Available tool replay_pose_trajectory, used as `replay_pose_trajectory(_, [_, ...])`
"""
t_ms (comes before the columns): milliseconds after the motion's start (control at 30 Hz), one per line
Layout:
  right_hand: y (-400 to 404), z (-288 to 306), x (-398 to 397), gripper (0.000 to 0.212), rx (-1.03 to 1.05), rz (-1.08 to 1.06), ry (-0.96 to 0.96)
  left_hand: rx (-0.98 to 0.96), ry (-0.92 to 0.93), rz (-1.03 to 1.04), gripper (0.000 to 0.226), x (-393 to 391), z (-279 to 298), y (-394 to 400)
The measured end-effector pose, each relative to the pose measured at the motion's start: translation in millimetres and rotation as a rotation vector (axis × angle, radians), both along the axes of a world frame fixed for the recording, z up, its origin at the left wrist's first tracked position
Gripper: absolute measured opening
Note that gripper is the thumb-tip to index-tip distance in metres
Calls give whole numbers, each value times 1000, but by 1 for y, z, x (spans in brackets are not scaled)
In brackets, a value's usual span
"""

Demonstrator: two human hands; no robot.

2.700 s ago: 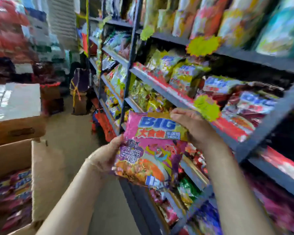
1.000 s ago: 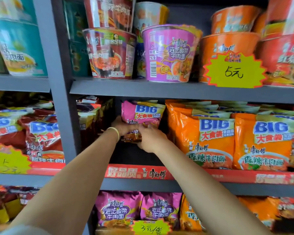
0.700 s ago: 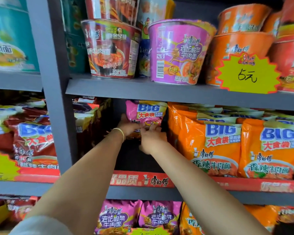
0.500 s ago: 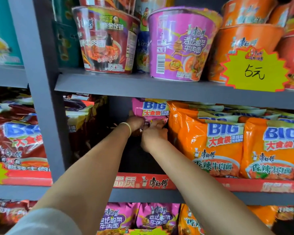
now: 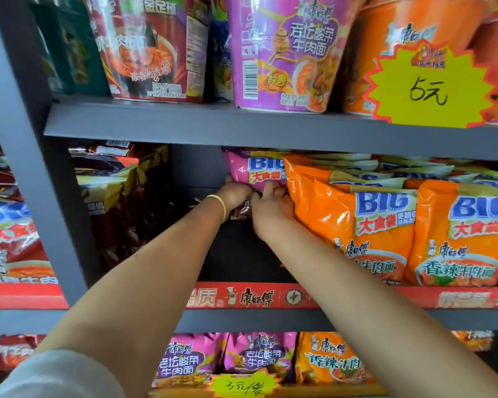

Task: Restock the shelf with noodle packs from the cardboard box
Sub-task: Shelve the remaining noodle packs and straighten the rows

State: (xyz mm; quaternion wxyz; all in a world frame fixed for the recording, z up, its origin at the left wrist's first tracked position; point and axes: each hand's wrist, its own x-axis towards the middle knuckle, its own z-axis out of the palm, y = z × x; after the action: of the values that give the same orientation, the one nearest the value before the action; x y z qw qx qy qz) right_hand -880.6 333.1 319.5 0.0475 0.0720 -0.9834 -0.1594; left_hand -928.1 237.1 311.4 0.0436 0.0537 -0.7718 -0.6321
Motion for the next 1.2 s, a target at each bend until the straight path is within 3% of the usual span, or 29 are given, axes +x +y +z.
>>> replay_pose_trajectory(200, [28,3,-2,87,-13,6,36,13,13,-81,81,2,2,22])
replay_pose_trajectory(300, [31,4,2,81,-29,35,51,-38,16,-69,81,-3,-2,17])
replay_pose_trajectory(467, [23,-1,7,77,-28,48,57,-180,43,113,53,12,2,16])
replay_pose_trajectory(733, [24,2,29,69,-95,124,46,-410,72,173,40,21,11,13])
replay_pose_trajectory(900, [25,15,58,34,-381,390,188,-352,232,372,26,66,22,-4])
replay_pose_trajectory(1033, [4,17,83,14,-761,610,261,-213,425,478,23,156,20,-28])
replay_pose_trajectory(1133, [-31,14,122,17,-1129,830,9,-214,477,520,25,246,2,-51])
replay_pose_trajectory(1200, [-63,6,161,20,-1305,976,-421,-165,403,595,25,304,-28,-81])
